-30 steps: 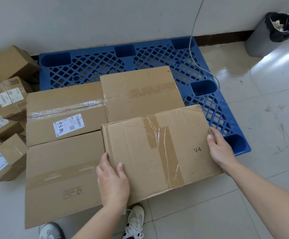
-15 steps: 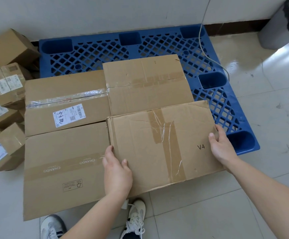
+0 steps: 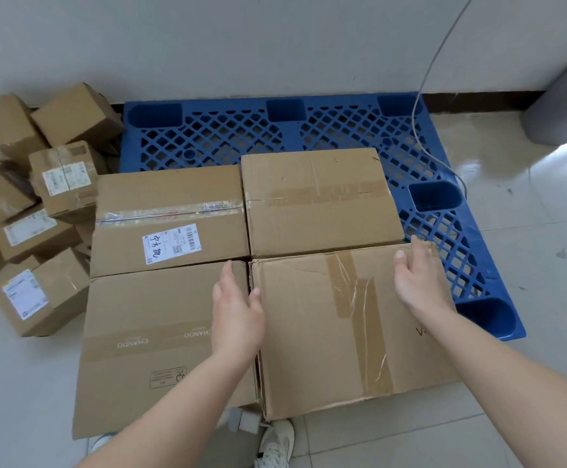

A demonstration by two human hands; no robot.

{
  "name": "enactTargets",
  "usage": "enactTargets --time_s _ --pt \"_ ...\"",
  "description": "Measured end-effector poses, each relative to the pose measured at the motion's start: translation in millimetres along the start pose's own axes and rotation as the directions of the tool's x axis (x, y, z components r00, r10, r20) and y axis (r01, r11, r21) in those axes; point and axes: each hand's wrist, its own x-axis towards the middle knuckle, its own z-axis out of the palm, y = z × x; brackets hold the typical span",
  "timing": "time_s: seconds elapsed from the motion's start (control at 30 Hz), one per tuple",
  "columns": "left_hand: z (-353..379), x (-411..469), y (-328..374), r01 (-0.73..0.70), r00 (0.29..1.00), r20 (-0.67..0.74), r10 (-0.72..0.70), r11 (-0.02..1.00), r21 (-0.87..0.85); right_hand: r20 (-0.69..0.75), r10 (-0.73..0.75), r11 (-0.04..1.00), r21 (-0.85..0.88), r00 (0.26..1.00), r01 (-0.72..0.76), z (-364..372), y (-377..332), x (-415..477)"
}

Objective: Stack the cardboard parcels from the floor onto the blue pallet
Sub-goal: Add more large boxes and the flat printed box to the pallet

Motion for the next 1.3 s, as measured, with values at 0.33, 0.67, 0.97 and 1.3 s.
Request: enactTargets --time_s 0.33,0.67,0.97,1.3 --pt "-93 54 -7 0.020 0.986 -0.161 -0.032 0.997 -0.080 0.038 -0.211 0.968 0.147 0.977 0.203 34 -129 -18" --pt "-234 117 -48 0.018 0.929 -0.362 -0.076 0.987 -0.161 0.041 -0.404 0.886 0.268 0.914 0.379 110 -285 -64" --pt "-390 180 -122 0.051 0.874 -0.464 -0.146 0.976 -0.211 0.087 -0.518 0.822 0.324 0.851 0.468 202 -454 -120" --pt "-559 254 -204 0.110 0.863 -0.459 -0.214 0.964 -0.243 0.104 -0.537 0.811 0.337 0.837 0.479 312 -618 -181"
